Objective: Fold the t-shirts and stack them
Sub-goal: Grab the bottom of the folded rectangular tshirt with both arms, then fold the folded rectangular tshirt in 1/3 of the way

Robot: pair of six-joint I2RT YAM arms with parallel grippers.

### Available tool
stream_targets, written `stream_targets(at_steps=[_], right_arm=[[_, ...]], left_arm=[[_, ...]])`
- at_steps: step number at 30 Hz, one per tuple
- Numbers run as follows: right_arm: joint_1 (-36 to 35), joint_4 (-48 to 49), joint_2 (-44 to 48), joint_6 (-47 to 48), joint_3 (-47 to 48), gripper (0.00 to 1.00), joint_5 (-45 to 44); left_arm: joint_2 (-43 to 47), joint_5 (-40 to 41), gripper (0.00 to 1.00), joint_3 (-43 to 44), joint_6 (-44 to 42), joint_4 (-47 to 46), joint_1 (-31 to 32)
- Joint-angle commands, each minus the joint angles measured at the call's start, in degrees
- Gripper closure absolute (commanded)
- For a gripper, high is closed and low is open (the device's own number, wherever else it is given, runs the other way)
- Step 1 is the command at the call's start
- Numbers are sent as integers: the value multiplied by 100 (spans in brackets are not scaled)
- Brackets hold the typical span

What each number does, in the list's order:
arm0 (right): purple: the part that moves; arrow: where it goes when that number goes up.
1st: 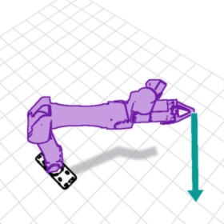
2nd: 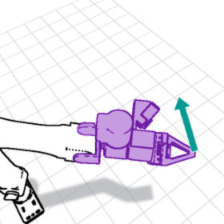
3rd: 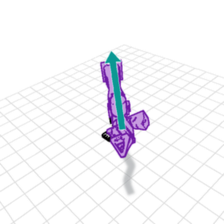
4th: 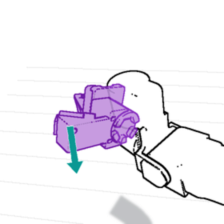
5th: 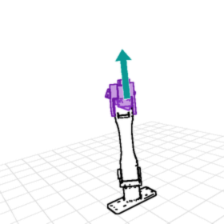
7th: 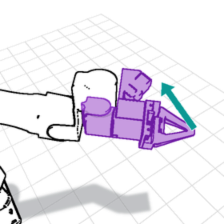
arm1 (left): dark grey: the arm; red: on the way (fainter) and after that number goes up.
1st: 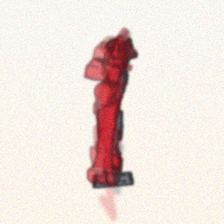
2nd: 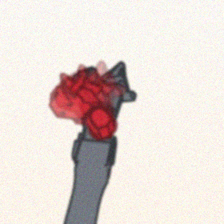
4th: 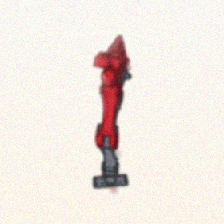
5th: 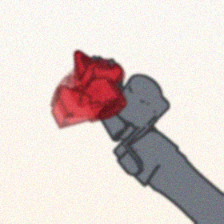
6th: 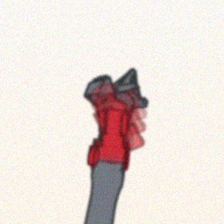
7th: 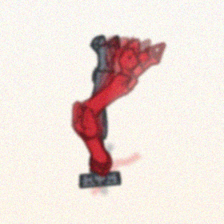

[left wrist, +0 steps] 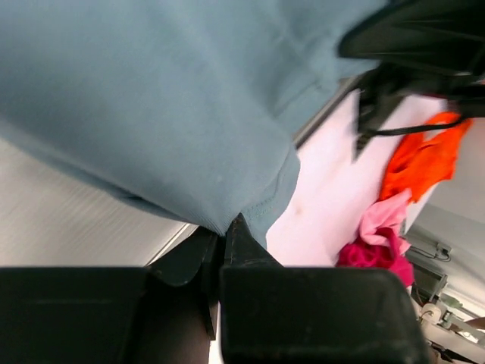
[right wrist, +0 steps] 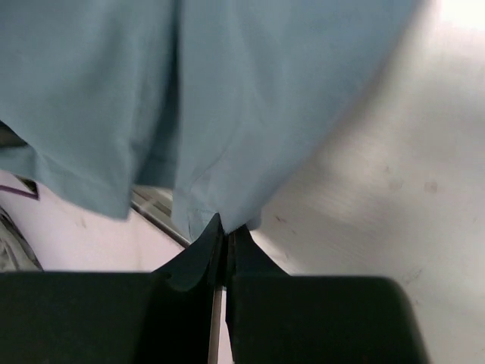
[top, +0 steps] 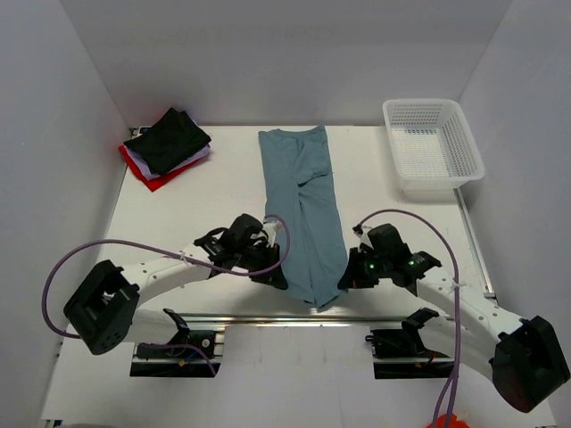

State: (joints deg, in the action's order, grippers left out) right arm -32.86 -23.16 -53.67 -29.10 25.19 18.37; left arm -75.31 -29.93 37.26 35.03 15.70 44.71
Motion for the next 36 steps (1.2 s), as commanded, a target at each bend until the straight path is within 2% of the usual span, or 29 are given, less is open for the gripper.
stream_targets(at_steps=[1,8,12,16,19,36], right_arm=[[34,83,-143,177,679,100,-210],[245,-127,-1075,300,1550,100,-922],[456,-14,-1400,300,1849,100,-1011],[623,373,-1585,265,2261,100,-1327],[737,400,-1874,405,2779,100,-1319],[1300,330,-3984,959,4837,100,-914]], left_arm=[[192,-241,100,378,-13,-287,-85],[-746,567,100,1485,-180,661,-418],[-1038,444,100,1898,-233,381,-805],[-1039,690,100,2102,-233,320,-1095],[-1039,691,100,2286,-295,249,-1263],[-2725,-127,100,3920,-567,-76,-2318]])
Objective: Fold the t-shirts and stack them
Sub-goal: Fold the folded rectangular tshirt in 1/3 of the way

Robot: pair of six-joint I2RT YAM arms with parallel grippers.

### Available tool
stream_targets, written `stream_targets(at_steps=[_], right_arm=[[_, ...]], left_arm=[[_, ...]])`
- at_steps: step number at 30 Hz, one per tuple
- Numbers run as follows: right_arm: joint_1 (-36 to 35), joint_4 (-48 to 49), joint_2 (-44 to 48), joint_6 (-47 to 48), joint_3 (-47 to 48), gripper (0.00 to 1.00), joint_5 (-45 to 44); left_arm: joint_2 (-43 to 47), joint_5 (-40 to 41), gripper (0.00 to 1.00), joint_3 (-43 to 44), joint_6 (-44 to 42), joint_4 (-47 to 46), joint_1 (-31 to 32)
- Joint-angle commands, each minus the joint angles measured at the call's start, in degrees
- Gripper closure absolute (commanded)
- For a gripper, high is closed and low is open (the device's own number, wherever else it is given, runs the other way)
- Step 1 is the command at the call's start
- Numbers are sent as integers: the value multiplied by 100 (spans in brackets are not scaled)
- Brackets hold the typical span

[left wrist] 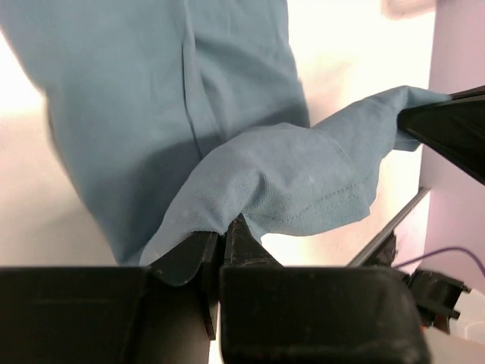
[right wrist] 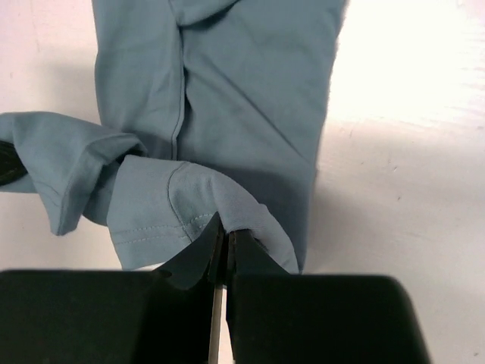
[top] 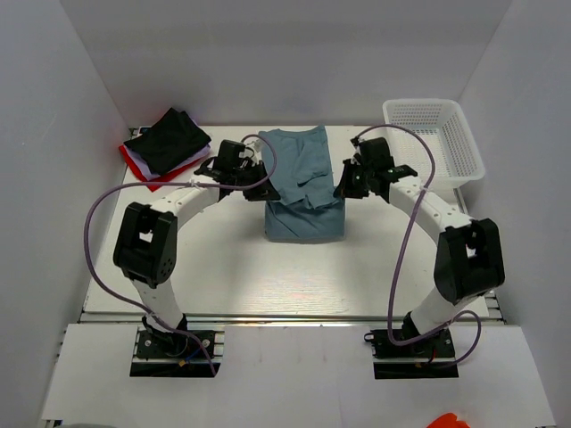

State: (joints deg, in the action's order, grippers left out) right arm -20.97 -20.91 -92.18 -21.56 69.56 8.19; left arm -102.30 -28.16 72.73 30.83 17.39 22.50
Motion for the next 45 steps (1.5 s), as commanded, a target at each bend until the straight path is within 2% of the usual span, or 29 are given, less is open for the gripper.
stream_targets(at_steps=[1,12,17,23,33,45], right_arm=[[154,96,-255,249,627,100,157],[480,34,-1495,644,1981,100,825],[550,262,-1803,697,2114,100,1167],[629,429,-2136,837,2334,100,1370],[743,1720,-2479,1251,2228,100,2002],[823,1379,-3192,1234,2949,100,2319]], left_arm=[[-105,-408,100,530,-147,-245,-158],[-958,-726,100,1322,-209,-482,-440],[-1327,-848,100,1762,-209,-421,-501],[-1590,-849,100,1903,-209,-482,-607],[-1951,-814,100,2026,-209,-789,-844],[-2558,-1006,98,2799,-446,-666,-897]])
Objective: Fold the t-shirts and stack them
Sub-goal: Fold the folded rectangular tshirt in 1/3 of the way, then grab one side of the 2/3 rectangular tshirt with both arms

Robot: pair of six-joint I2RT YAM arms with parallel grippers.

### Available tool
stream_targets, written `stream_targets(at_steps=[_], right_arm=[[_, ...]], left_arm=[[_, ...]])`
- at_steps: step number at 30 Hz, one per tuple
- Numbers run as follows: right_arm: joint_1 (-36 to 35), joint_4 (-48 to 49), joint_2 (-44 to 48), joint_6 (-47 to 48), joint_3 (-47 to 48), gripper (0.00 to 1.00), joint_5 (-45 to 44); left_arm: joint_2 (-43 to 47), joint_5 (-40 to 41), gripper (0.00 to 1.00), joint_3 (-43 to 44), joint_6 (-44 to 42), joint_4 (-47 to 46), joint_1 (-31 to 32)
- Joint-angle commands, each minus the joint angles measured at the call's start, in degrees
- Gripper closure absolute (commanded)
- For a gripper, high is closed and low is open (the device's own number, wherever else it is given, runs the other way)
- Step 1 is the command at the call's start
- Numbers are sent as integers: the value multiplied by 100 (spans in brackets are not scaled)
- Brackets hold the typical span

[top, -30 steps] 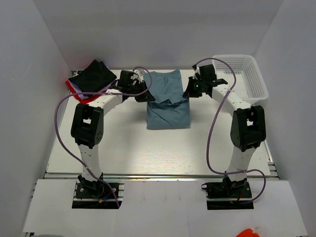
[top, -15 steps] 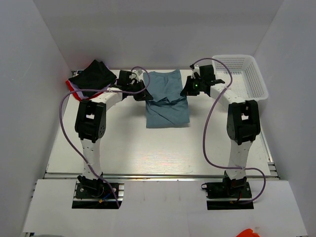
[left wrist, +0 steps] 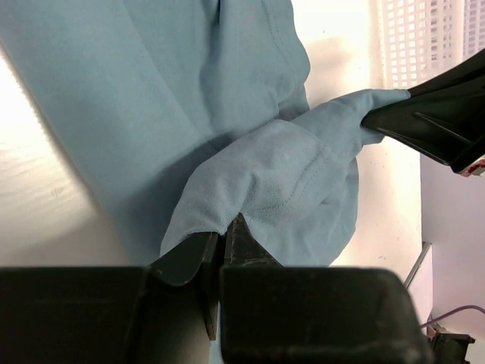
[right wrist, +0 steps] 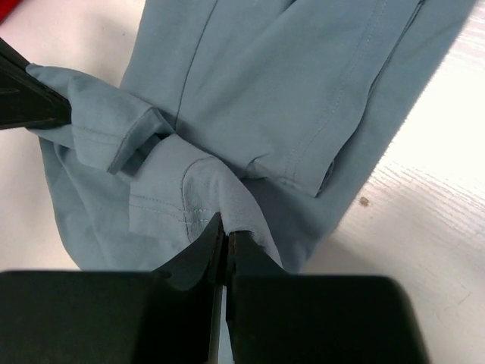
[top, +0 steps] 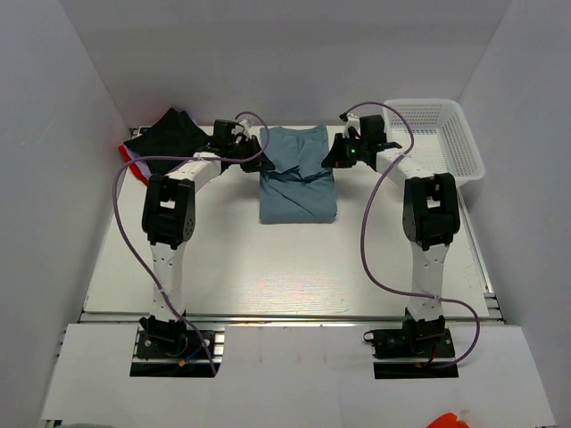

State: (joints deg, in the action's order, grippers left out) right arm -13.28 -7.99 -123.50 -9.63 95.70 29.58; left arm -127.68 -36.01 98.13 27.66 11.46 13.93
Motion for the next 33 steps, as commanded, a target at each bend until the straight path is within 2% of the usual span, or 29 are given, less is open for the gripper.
stream_targets(at_steps=[1,3,4,5,6,8,9,12,15,21,22,27,30,32,33], right_arm=[[62,78,-147,-47,414,100,136],[97,87,-209,-179,519,92,127],[89,78,-235,-215,615,80,118],[106,96,-288,-215,669,72,231],[141,78,-297,-241,782,61,249],[150,-18,-297,-224,1020,15,328],[159,-62,-271,-180,1064,10,320],[150,-264,-87,-22,1039,10,285],[124,-326,272,101,565,10,407],[-78,-19,1091,277,-954,10,829],[-157,-140,1161,321,-1009,10,786],[-175,350,1987,-258,-2614,10,-83],[-149,342,2418,-575,-3275,10,-907],[-140,438,2542,-759,-3531,10,-1130],[-88,421,2516,-786,-3541,10,-1078]], left_arm=[[-81,-222,86,329,-129,-74,-40],[-135,-222,69,435,-129,-22,-40],[-135,-135,47,435,-129,-21,-92],[-135,-82,1,531,-129,57,-93],[-135,-21,0,610,-129,58,-154],[-135,94,0,733,-129,119,-154],[-4,94,0,813,-129,171,-215],[234,94,0,752,-129,41,-216],[638,33,0,401,-339,-30,-216],[1287,156,0,-310,-762,348,-57],[1411,156,0,-773,-762,296,-57],[2193,768,0,-2435,-955,286,162],[2405,1025,0,-2999,-1070,286,328],[2405,1078,0,-3132,-1122,286,390],[2336,1157,7,-3203,-1122,286,460]])
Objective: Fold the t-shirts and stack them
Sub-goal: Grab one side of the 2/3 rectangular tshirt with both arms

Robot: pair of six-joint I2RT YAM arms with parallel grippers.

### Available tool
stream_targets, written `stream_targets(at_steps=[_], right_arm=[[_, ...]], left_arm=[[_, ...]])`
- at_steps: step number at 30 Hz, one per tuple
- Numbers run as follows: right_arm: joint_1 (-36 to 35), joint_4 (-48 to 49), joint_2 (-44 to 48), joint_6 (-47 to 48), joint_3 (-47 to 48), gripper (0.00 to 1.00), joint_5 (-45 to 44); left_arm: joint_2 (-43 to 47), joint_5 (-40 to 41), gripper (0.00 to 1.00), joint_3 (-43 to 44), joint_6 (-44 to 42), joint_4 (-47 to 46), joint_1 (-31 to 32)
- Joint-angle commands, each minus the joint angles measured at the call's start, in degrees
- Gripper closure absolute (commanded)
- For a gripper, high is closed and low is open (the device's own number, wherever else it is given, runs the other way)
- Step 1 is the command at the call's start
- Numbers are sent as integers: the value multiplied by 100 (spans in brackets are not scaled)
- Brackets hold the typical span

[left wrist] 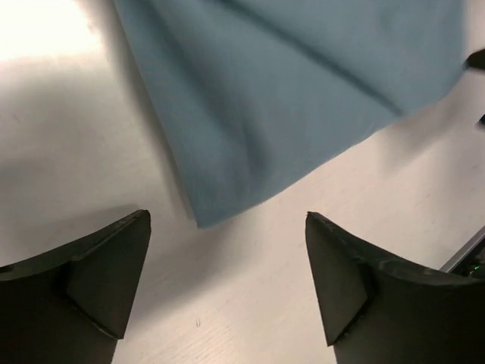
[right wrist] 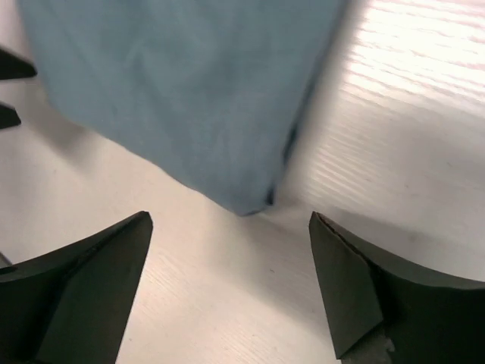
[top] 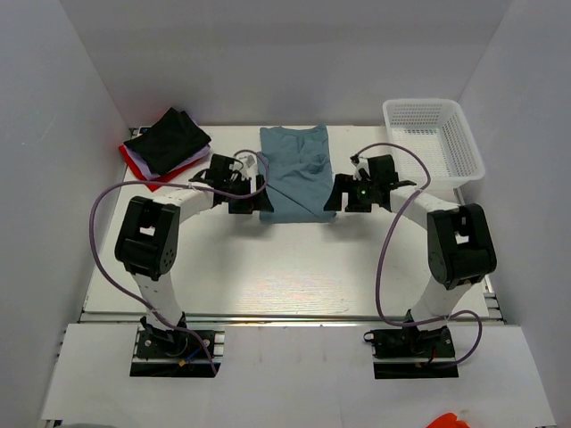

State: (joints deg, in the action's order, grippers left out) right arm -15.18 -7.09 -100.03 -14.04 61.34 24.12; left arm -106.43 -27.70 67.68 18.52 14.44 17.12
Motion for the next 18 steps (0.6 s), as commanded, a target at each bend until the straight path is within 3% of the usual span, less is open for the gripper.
stream_targets(at_steps=[1,9,11,13,15,17,18], right_arm=[[86,331,-24,-397,-96,12,-461],[120,630,-640,-714,27,36,216],[121,630,-711,-723,45,55,391],[112,630,-685,-723,-34,74,514],[120,639,-606,-687,-113,84,585],[120,648,-527,-670,-245,100,603],[112,639,-466,-679,-280,100,655]], left_arm=[[211,327,9,-159,-209,-11,142],[-290,476,43,-18,-262,42,371],[-290,529,53,-70,-262,-20,423],[-343,529,55,-71,-262,-81,423],[-343,424,63,-123,-262,-178,423],[-343,301,95,-184,-262,-275,423],[-343,301,100,-185,-201,-344,475]])
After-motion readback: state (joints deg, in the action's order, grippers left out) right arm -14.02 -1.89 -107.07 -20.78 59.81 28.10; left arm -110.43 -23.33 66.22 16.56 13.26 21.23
